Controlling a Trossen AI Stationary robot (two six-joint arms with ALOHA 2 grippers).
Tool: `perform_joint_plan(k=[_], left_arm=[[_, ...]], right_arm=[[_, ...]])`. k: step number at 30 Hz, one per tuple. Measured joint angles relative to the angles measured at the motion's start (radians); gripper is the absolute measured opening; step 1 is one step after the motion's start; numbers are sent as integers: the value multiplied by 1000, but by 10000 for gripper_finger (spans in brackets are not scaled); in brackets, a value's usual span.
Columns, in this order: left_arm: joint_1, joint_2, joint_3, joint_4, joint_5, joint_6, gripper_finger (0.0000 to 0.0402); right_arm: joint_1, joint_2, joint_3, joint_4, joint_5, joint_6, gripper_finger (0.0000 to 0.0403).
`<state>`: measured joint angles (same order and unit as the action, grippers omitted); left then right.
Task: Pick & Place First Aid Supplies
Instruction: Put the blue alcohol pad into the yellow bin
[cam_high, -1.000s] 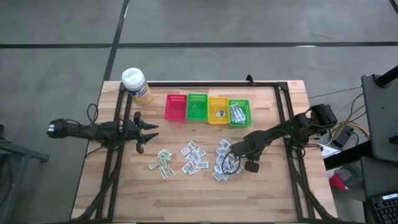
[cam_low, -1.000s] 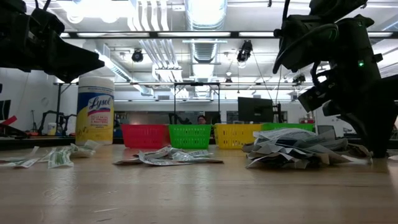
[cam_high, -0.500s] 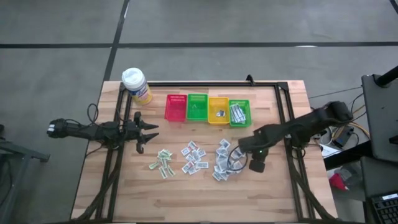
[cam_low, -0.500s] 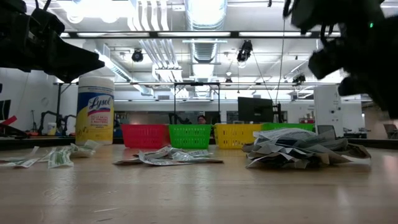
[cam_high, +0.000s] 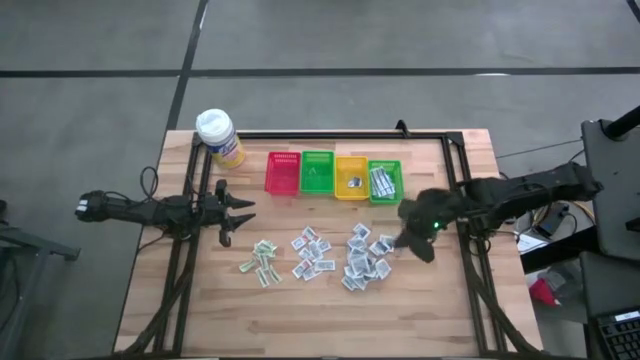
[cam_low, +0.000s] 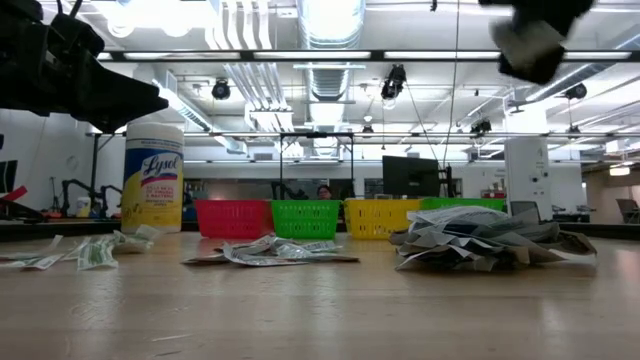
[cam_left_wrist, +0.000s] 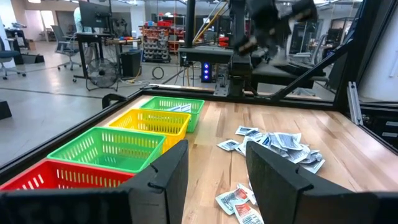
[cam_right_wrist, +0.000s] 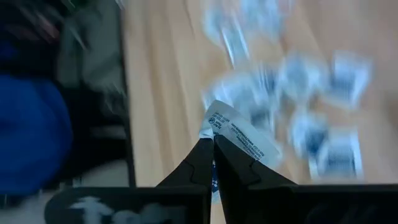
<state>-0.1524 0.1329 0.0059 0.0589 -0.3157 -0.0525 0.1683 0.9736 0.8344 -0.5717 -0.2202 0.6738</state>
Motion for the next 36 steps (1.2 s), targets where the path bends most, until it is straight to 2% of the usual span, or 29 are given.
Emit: perform_joint_plan(k=[9,15,17,22,25,28,32,36], left_arm=[[0,0,0,0,0,0,158],[0,0,0,0,0,2,158],[0,0,0,0,0,10,158],[0,0,0,0,0,23,158],[0,0,0,0,0,23,158],[0,1,0,0,0,23,158],[0,1,0,0,0,23,158],[0,1,0,0,0,23,158]], right_arm=[[-78,-78,-1,379,7,-172,8],[-88,-81,-1,477,-15,-225,8],[-94,-74,-1,482,30,-225,8],[-112,-23,4,479,305,-243,8],[-144,28,15,480,408,-299,8],[-195,97,33,479,455,-328,8],[-274,209,79,465,459,-366,8],[-346,336,174,363,459,-411,8]])
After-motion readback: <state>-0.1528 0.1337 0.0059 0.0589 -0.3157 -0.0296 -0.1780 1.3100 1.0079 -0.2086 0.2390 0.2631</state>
